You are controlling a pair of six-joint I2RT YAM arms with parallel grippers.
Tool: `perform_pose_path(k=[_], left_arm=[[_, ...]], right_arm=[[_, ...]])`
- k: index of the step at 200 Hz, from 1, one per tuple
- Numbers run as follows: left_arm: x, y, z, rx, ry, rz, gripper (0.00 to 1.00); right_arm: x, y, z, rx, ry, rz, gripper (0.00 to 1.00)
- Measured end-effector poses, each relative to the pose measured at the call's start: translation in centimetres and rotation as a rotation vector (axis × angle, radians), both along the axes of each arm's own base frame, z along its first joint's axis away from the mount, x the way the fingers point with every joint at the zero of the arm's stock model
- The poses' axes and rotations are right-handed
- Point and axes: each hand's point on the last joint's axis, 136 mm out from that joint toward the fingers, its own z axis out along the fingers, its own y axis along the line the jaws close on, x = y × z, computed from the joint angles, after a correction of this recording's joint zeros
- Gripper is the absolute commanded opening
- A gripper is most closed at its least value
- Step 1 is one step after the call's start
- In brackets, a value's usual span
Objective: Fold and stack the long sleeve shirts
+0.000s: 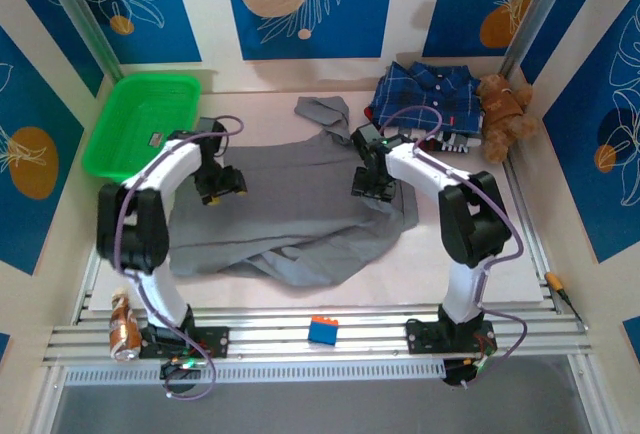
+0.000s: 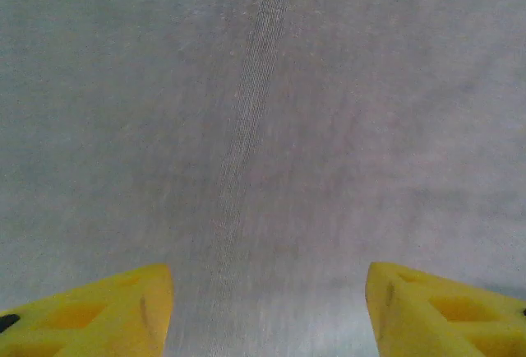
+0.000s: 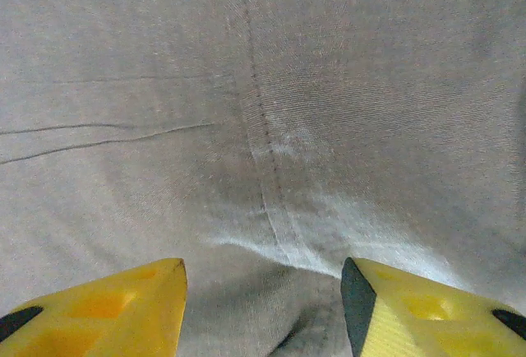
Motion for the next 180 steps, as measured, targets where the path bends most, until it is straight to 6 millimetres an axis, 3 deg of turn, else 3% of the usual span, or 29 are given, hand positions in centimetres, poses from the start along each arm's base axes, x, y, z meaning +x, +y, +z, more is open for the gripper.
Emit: perform_pose_path(k=[14, 40, 61, 108, 142, 162, 180], left_arm=[[0.9, -0.1, -2.1, 0.006, 0.036, -0.002, 0.64], [3.1, -0.2, -3.9, 0.008, 0.035, 0.003, 0.64], [4.7, 0.3, -4.7, 0.012, 0.033, 0.014, 0.63], [11.3, 1.0, -4.1, -0.008, -0.077, 0.029, 0.64], [16.0, 0.6, -2.8, -0.070, -0.175, 0.033, 0.77], [17.1, 0.0, -1.2, -0.127, -0.220, 0.029, 0.85], [17.0, -0.6, 1.3, -0.168, -0.251, 0.027, 0.90]], right_arm=[[-0.1, -0.1, -1.3, -0.001, 0.034, -0.029, 0.54], [0.5, -0.4, -3.6, -0.005, 0.090, -0.106, 0.54], [1.8, -0.4, -3.6, 0.008, 0.093, -0.169, 0.54], [7.7, 0.3, -3.4, 0.078, 0.044, -0.303, 0.53], [12.4, 2.1, -2.6, 0.164, -0.036, -0.298, 0.57], [12.9, 3.3, -1.5, 0.180, -0.076, -0.228, 0.62], [11.8, 5.1, 0.8, 0.183, -0.122, -0.113, 0.65]])
